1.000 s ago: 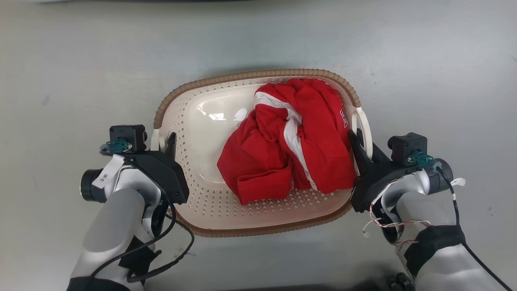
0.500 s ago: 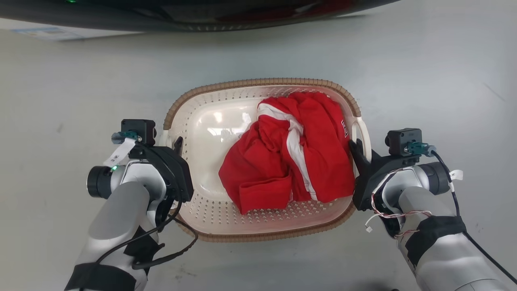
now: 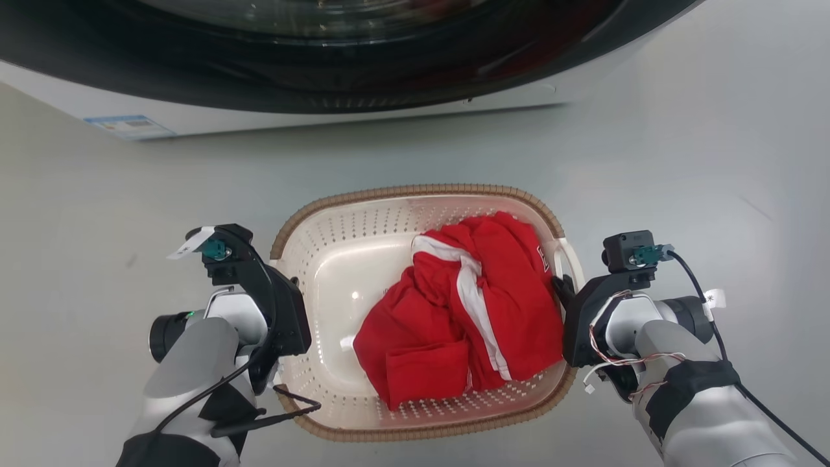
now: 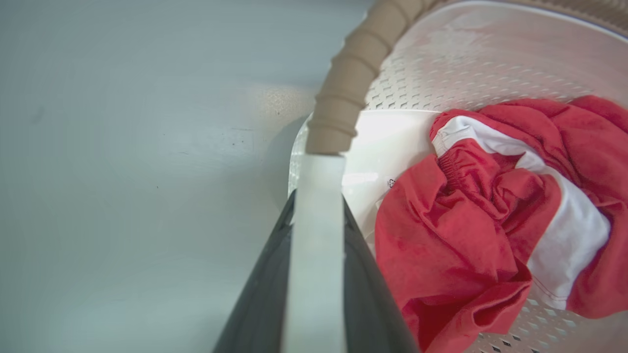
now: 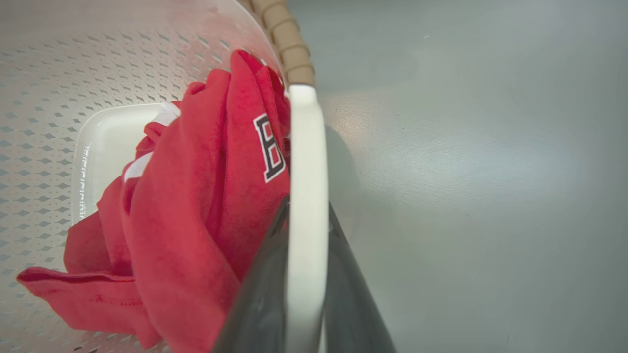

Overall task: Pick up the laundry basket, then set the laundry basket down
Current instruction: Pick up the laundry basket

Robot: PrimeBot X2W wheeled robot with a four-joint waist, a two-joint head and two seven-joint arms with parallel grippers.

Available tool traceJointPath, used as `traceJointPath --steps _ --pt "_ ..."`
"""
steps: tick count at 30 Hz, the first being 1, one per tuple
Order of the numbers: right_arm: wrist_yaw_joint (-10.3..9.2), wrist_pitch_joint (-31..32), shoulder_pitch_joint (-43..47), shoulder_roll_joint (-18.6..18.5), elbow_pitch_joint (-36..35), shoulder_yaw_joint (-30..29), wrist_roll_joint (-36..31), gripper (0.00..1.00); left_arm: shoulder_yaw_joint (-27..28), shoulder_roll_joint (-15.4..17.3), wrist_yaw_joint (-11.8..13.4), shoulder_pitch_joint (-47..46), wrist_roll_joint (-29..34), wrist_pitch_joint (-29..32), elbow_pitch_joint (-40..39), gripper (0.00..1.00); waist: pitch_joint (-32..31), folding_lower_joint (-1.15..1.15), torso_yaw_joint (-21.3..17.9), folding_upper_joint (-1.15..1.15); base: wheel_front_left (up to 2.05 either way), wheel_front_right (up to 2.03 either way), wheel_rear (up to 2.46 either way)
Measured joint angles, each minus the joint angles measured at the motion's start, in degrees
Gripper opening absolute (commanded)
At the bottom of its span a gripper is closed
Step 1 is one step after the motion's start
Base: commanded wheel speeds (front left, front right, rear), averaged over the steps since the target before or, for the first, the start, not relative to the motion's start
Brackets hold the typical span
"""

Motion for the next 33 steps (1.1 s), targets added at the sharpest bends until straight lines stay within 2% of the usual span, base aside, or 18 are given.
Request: traceJointPath --steps 6,19,33 --pt "0.01 3.2 0.0 0.2 1.3 1.5 1.0 0.00 -0.1 -0.2 0.0 0.5 -2.4 3.9 2.2 0.00 -4.2 0.00 0.2 0.00 0.00 0.00 0.00" --pt "0.00 8.8 1.0 0.0 2.7 4.5 5.0 0.00 -5.3 0.7 0.1 4.3 -11.6 11.6 1.1 0.00 -13.7 -0.01 0.2 0.01 0.00 0.00 0.00" --pt "0.00 13.7 5.8 0.0 3.9 6.8 9.4 0.00 -9.1 0.9 0.2 8.7 -16.4 17.1 1.3 0.00 -23.7 0.00 0.2 0.00 0.00 0.00 0.00"
